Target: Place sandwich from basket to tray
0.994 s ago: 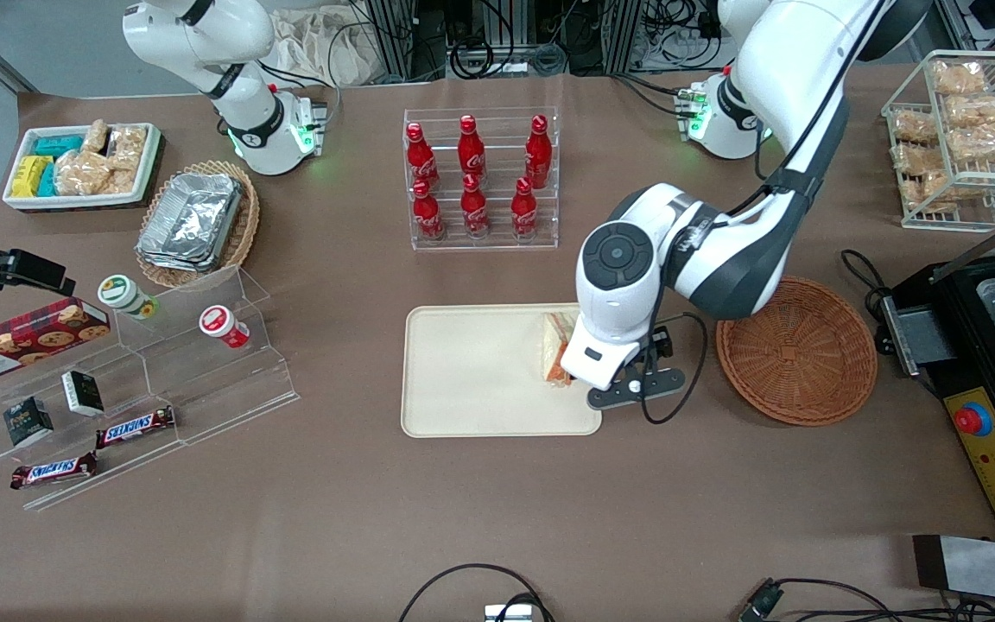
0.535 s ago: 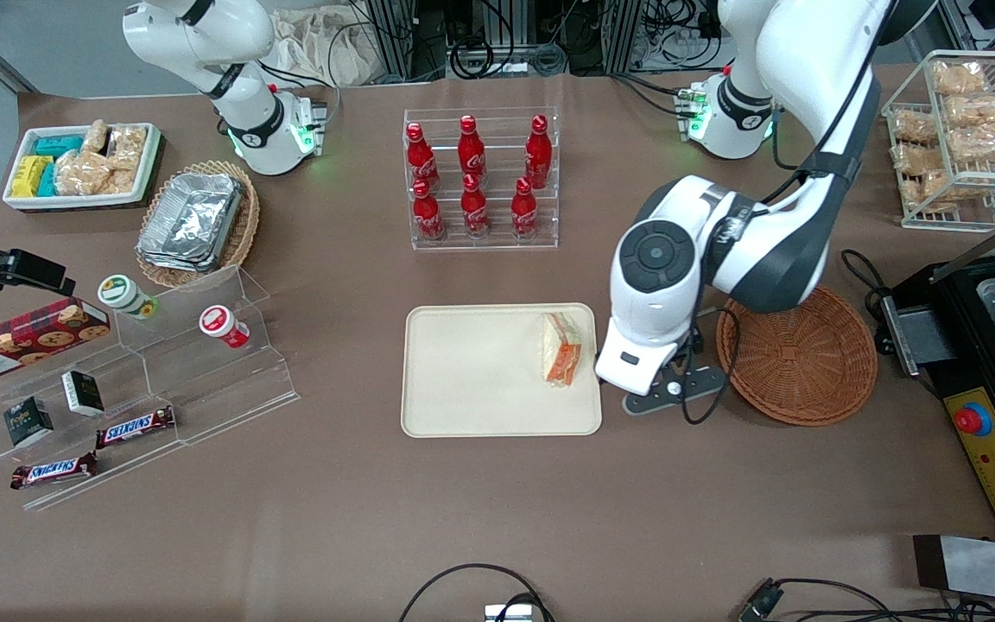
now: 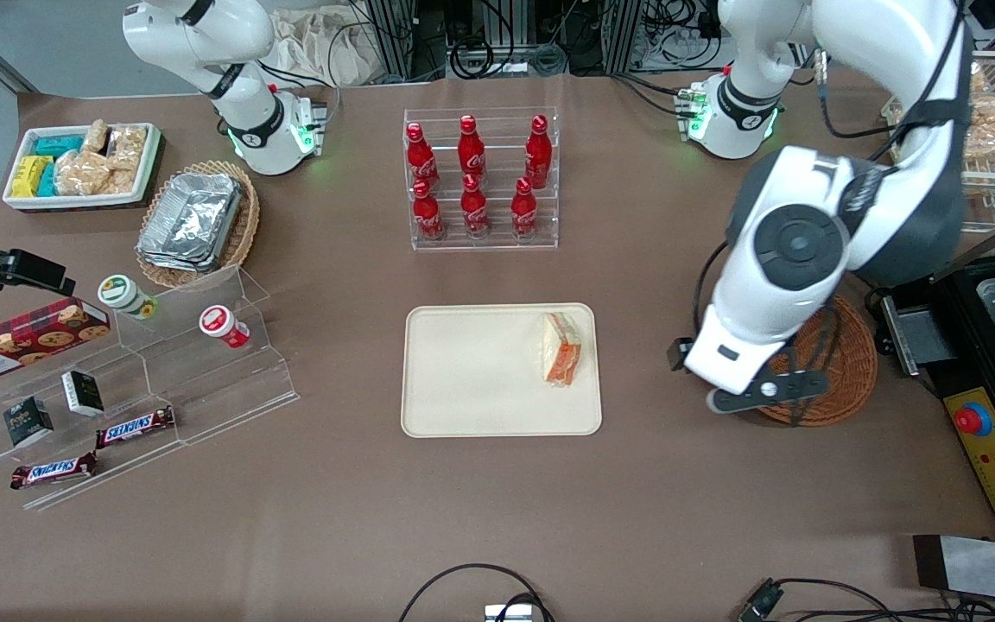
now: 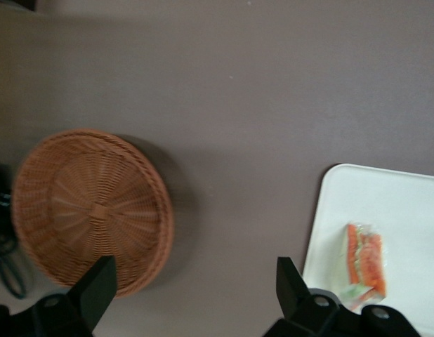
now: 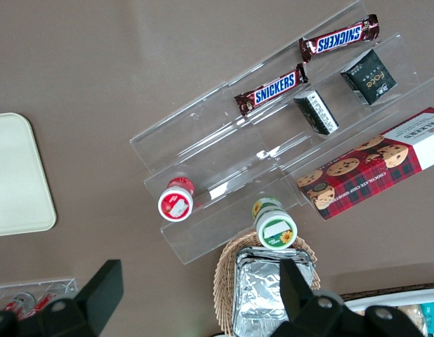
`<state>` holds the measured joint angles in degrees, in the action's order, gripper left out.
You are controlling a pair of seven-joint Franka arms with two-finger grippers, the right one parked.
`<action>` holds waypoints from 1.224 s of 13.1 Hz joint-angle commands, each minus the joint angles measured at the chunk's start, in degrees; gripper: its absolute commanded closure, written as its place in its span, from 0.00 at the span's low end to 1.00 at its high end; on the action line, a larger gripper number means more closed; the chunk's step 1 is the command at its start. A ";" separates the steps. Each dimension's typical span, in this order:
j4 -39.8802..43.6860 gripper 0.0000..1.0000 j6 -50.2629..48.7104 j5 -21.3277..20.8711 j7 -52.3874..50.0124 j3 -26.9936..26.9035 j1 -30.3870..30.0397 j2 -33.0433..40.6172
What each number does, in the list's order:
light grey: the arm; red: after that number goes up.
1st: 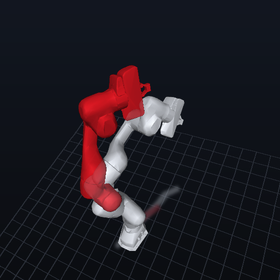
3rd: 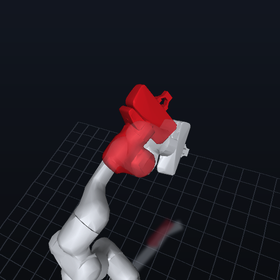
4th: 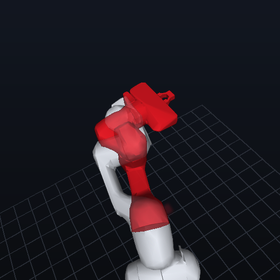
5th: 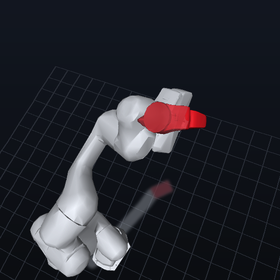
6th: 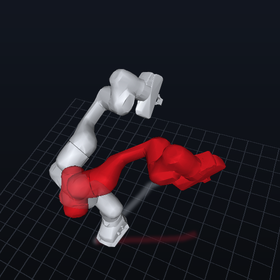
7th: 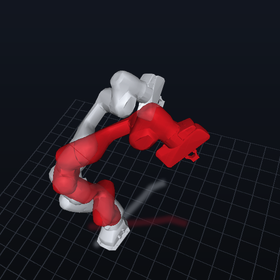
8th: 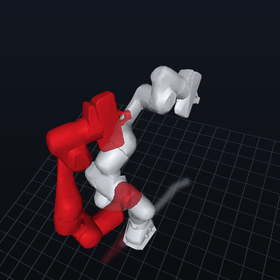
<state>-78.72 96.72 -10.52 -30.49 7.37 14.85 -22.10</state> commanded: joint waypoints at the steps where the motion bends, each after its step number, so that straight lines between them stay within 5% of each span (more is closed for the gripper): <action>1: -2.30 0.00 -2.41 1.99 7.08 -2.87 0.62 4.41; 6: -9.68 0.00 -2.68 5.07 18.44 -9.38 0.53 13.38; 8: -11.18 0.00 -4.07 6.90 22.29 -7.38 -6.38 15.93; 16: -14.97 0.00 -8.30 6.83 33.31 -7.45 -10.63 24.73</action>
<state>-91.41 88.75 -3.96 1.55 -1.07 5.67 -0.32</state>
